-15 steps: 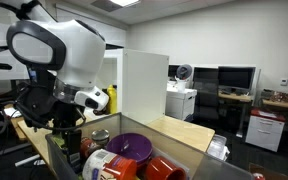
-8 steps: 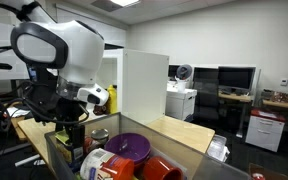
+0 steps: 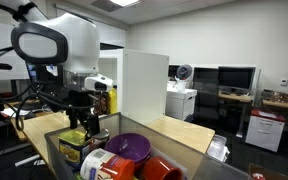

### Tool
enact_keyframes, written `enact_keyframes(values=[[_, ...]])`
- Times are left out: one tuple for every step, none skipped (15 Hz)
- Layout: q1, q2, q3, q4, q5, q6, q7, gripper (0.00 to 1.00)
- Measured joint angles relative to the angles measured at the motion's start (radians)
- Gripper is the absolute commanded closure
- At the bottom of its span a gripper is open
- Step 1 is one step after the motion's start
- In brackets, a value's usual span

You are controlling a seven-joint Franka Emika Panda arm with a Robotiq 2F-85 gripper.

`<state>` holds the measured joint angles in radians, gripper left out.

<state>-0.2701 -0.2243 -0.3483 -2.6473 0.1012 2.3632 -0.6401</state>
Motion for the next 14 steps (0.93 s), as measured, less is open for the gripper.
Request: enact_keyframes(values=[[0.0, 0.0, 0.004, -0.005, -0.008, 0.036, 0.005, 0.0], [0.0, 0.0, 0.005, -0.009, -0.016, 0.063, 0.011, 0.0], [0.0, 0.0, 0.007, -0.014, -0.023, 0.086, 0.016, 0.0], [0.0, 0.0, 0.007, -0.019, -0.032, 0.103, 0.02, 0.0], [0.001, 0.0, 0.009, -0.025, -0.038, 0.119, 0.022, 0.0], [0.001, 0.0, 0.01, -0.028, -0.038, 0.125, 0.022, 0.0], [0.001, 0.0, 0.01, -0.03, -0.04, 0.131, 0.024, 0.0], [0.001, 0.0, 0.012, -0.031, -0.052, 0.149, 0.039, 0.0], [0.0, 0.0, 0.015, -0.035, -0.074, 0.18, 0.07, 0.0], [-0.001, 0.0, 0.017, -0.039, -0.096, 0.208, 0.103, 0.0], [-0.003, 0.0, 0.02, -0.044, -0.127, 0.239, 0.152, 0.0], [-0.006, -0.001, 0.022, -0.047, -0.153, 0.26, 0.191, 0.0], [-0.018, -0.002, 0.026, -0.051, -0.201, 0.282, 0.255, 0.0], [-0.037, -0.005, 0.033, -0.052, -0.252, 0.289, 0.322, 0.0]])
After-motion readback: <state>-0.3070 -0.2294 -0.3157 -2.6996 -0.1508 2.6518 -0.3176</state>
